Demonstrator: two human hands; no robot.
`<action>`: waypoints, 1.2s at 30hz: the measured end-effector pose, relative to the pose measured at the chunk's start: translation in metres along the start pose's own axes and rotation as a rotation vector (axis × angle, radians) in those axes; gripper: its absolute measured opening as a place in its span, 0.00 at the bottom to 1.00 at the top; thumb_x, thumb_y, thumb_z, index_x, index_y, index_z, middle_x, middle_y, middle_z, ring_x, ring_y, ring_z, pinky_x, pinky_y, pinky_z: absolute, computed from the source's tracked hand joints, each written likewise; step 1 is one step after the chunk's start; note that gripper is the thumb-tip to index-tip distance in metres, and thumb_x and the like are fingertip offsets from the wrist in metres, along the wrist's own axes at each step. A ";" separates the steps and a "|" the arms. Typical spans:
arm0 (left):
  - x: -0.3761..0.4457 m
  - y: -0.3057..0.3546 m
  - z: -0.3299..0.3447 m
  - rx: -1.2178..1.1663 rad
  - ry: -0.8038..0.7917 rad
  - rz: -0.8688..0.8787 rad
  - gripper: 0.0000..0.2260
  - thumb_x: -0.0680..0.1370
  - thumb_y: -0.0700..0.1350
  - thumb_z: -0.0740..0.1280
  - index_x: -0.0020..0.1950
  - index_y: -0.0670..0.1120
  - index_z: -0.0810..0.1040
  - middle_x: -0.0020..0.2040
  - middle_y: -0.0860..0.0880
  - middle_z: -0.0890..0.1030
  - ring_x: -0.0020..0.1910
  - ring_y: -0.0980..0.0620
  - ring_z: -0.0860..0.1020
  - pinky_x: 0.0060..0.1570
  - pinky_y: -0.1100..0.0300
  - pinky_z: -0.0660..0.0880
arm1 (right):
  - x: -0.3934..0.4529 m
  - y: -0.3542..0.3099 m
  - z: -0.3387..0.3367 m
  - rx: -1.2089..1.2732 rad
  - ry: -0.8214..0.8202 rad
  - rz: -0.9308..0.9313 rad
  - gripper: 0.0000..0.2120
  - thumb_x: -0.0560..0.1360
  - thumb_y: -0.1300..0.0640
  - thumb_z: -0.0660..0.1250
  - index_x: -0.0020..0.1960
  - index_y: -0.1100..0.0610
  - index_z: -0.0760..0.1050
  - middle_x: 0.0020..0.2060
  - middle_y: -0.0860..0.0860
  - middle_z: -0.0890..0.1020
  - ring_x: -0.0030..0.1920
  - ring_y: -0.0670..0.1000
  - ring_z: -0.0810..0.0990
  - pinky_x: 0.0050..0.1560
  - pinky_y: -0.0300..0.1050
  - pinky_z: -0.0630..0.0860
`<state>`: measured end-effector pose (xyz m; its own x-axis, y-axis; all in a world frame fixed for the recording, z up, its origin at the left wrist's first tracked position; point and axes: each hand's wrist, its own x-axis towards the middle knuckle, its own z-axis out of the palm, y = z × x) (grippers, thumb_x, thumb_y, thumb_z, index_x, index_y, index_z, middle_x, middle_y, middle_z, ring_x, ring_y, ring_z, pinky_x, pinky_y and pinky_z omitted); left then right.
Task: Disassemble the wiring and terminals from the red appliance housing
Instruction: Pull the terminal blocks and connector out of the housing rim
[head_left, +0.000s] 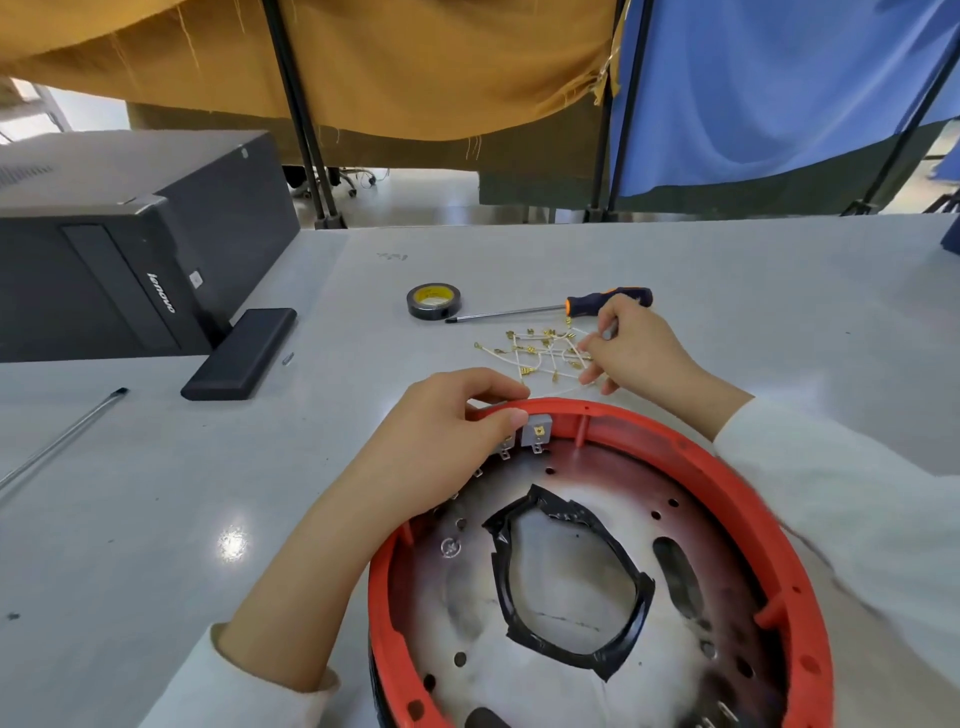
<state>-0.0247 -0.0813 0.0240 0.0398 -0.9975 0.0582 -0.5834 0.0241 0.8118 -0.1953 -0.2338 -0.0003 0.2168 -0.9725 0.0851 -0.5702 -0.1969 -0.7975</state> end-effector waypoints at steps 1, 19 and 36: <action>0.000 0.000 0.000 0.002 -0.001 0.002 0.06 0.77 0.49 0.67 0.51 0.60 0.79 0.51 0.63 0.80 0.47 0.67 0.78 0.50 0.69 0.73 | 0.000 0.001 0.001 -0.094 0.013 -0.039 0.08 0.77 0.63 0.61 0.44 0.53 0.64 0.35 0.51 0.75 0.31 0.53 0.81 0.26 0.42 0.73; 0.002 -0.001 -0.001 0.021 -0.008 0.027 0.07 0.77 0.46 0.67 0.51 0.59 0.80 0.50 0.62 0.81 0.48 0.66 0.78 0.48 0.72 0.71 | -0.058 -0.033 -0.033 -0.154 -0.172 -0.252 0.09 0.75 0.47 0.68 0.41 0.46 0.68 0.43 0.53 0.79 0.39 0.48 0.77 0.37 0.34 0.70; -0.001 0.010 0.002 0.362 -0.073 0.143 0.18 0.73 0.58 0.70 0.60 0.53 0.78 0.55 0.57 0.80 0.54 0.58 0.76 0.53 0.65 0.69 | -0.114 -0.025 -0.031 -0.251 -0.145 -0.250 0.14 0.73 0.47 0.68 0.37 0.49 0.64 0.33 0.44 0.72 0.34 0.46 0.69 0.31 0.36 0.62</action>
<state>-0.0322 -0.0805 0.0304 -0.1131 -0.9881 0.1042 -0.8279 0.1517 0.5400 -0.2299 -0.1221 0.0282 0.4731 -0.8667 0.1584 -0.6583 -0.4672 -0.5903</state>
